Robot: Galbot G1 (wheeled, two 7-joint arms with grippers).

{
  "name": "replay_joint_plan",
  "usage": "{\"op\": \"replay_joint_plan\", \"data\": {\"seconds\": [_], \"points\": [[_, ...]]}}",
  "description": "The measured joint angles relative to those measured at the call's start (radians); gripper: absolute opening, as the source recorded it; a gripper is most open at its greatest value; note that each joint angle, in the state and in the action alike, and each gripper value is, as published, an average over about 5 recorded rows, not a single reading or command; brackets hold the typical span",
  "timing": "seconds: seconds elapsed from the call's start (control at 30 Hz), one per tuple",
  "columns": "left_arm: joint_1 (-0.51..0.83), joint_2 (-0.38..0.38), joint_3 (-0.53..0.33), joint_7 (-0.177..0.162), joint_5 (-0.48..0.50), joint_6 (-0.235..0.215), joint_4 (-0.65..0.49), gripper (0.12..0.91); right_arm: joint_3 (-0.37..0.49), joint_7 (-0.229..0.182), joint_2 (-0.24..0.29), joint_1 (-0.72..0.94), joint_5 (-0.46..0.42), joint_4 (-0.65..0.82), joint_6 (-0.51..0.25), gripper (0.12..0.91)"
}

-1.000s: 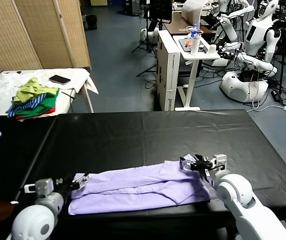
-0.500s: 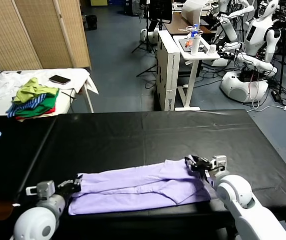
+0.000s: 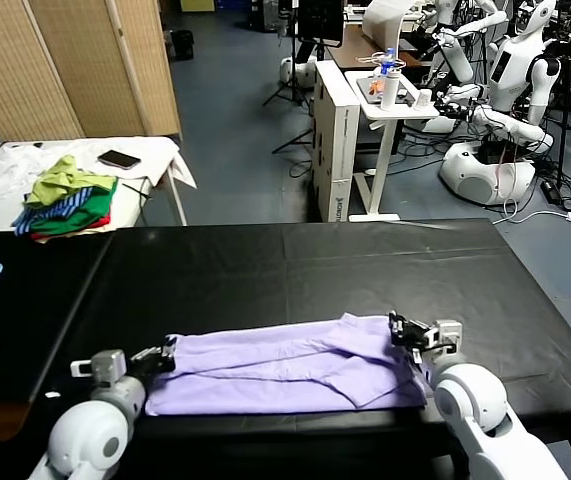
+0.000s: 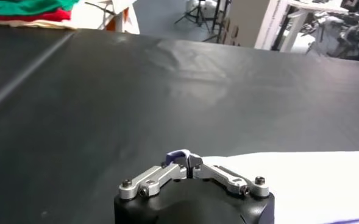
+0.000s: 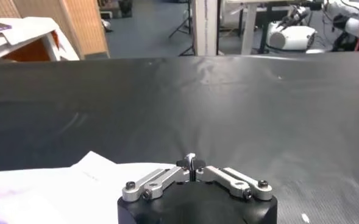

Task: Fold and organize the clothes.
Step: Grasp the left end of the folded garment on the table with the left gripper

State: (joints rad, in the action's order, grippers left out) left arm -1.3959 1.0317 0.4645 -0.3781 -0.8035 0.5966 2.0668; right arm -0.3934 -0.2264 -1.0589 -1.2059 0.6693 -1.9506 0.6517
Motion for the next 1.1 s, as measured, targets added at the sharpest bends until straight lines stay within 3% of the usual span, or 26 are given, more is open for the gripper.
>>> {"op": "replay_joint_plan", "data": {"seconds": [0.13, 0.37, 0.47, 0.57, 0.77, 1.1], "points": [[-0.018, 0.0, 0.012, -0.001, 0.021, -0.003, 0.02, 0.252, -0.021, 0.015, 0.017, -0.02, 0.002, -0.028, -0.001, 0.46], [-0.083, 0.011, 0.075, 0.016, 0.028, -0.005, 0.069, 0.693, -0.067, 0.038, 0.042, -0.061, 0.009, -0.081, -0.013, 0.852], [-0.122, 0.029, 0.115, 0.047, 0.028, -0.012, 0.083, 0.843, -0.093, 0.05, 0.046, -0.085, 0.01, -0.1, -0.023, 0.9], [-0.164, 0.055, 0.153, 0.087, 0.031, -0.029, 0.089, 0.898, -0.122, 0.058, 0.05, -0.111, 0.013, -0.112, -0.033, 0.906], [-0.234, 0.106, 0.199, 0.147, 0.036, -0.06, 0.089, 0.907, -0.168, 0.065, 0.056, -0.15, 0.017, -0.125, -0.04, 0.907], [-0.274, 0.17, 0.207, 0.178, 0.049, -0.077, 0.092, 0.904, -0.172, 0.065, 0.055, -0.149, 0.017, -0.126, -0.041, 0.907]]}}
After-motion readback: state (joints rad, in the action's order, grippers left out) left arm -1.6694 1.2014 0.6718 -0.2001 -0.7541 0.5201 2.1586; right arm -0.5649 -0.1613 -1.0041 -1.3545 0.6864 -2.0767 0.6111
